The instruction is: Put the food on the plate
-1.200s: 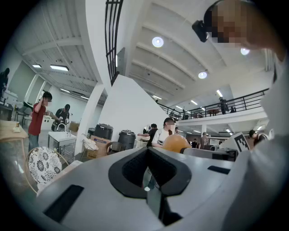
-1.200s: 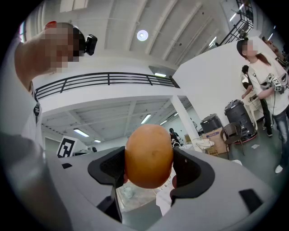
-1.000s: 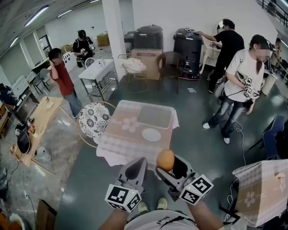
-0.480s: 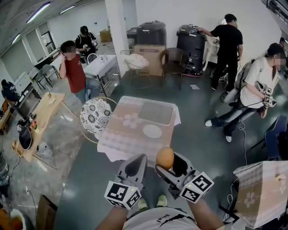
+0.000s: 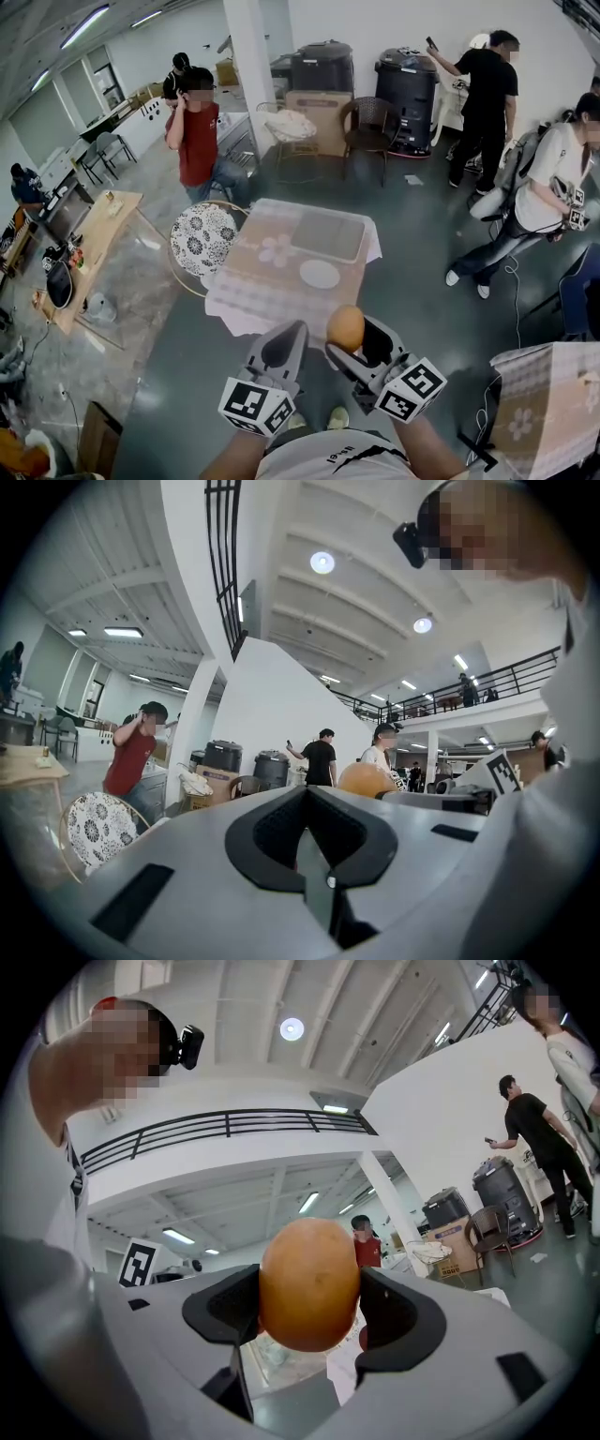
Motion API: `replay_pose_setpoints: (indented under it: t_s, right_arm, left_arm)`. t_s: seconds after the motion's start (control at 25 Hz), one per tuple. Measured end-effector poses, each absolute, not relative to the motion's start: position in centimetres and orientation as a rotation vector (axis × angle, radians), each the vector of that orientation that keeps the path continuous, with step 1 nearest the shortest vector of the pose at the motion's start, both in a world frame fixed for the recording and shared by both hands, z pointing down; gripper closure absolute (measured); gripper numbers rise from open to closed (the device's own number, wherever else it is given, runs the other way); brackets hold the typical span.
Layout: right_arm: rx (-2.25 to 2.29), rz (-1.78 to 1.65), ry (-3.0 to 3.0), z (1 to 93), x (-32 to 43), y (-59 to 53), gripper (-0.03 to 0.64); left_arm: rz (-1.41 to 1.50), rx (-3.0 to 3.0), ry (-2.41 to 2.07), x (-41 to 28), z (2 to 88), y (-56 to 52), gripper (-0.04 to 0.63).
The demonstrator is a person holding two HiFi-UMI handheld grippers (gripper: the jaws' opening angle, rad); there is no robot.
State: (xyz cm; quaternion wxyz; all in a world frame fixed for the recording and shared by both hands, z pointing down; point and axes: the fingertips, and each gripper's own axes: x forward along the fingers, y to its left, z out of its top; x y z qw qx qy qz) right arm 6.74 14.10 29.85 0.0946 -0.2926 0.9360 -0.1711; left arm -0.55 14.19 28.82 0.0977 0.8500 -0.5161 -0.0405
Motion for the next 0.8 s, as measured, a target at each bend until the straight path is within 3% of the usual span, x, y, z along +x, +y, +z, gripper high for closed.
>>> replay_pose_setpoints:
  t_s: [0.8]
  right_arm:
    - [-0.889,-0.55,2.813,32.9,7.3,11.3,0.31]
  left_arm:
    - [-0.065,2.505,-1.554,0.3,31.4,11.0,0.589]
